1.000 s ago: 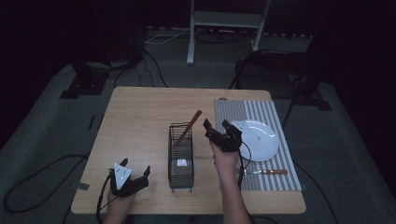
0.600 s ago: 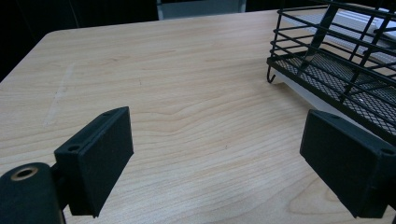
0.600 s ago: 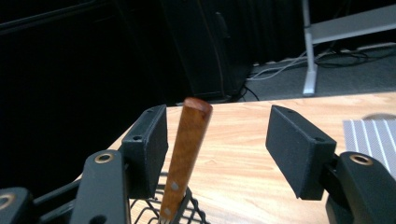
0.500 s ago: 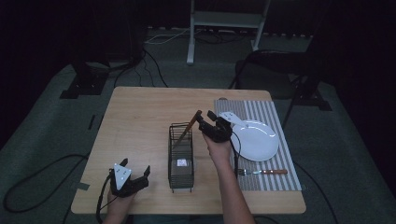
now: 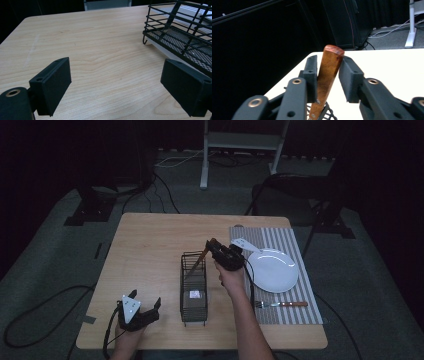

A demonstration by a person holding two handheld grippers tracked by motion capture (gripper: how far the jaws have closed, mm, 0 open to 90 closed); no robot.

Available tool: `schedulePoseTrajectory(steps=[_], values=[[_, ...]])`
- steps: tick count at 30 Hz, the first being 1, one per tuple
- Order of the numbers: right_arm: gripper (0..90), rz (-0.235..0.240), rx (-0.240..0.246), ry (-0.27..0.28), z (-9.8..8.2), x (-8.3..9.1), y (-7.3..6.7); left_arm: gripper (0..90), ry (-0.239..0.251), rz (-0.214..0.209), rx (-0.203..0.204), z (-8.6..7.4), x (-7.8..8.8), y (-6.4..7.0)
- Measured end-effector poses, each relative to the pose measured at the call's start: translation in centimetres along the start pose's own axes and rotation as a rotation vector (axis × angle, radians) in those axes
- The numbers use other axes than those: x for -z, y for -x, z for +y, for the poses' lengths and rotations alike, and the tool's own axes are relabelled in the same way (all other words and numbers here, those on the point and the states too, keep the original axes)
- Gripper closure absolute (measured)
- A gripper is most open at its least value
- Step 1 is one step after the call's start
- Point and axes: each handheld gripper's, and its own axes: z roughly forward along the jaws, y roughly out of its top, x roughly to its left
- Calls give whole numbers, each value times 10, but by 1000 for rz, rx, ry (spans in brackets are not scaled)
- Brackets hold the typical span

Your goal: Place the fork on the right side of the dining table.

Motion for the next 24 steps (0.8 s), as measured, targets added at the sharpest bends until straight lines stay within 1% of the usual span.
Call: schedulePoseTrajectory(steps=[2,4,5,7,8,9,10,11,12,13,14,16,17,19,21,24], values=[[711,-2,-5,-3,0,1,-1,95,0,-1,4,0,0,0],[722,11,-34,-9,2,3,-2,95,-1,-2,5,0,-1,0],[726,5,-37,-20,4,4,-3,95,-1,-2,5,0,-1,0],[731,3,-40,-24,5,6,-5,95,-2,-1,3,0,0,0],[732,-34,-40,-34,9,8,-10,95,-3,-1,1,0,0,0],[732,-34,-40,-34,9,8,-10,95,-3,-1,1,0,0,0],[740,-48,-36,-43,13,12,-16,95,-4,0,0,0,-1,0],[740,-48,-36,-43,13,12,-16,95,-4,0,0,0,-1,0],[748,-67,-28,-41,17,15,-22,95,-3,0,-1,0,-1,0],[748,-67,-28,-41,17,15,-22,95,-3,0,-1,0,-1,0],[748,-67,-33,-39,19,18,-27,95,-3,-1,0,0,-1,0],[749,-68,-30,-22,21,21,-30,95,0,-2,3,0,-1,0],[749,-79,-34,-16,23,22,-31,95,-2,-1,2,0,-1,0],[749,-78,-35,-5,27,24,-33,95,-2,-2,2,0,-1,0],[749,-87,-40,-1,31,26,-35,95,-6,-4,9,0,-1,-1],[749,-85,-55,17,39,31,-37,95,-6,-5,11,0,-1,-1]])
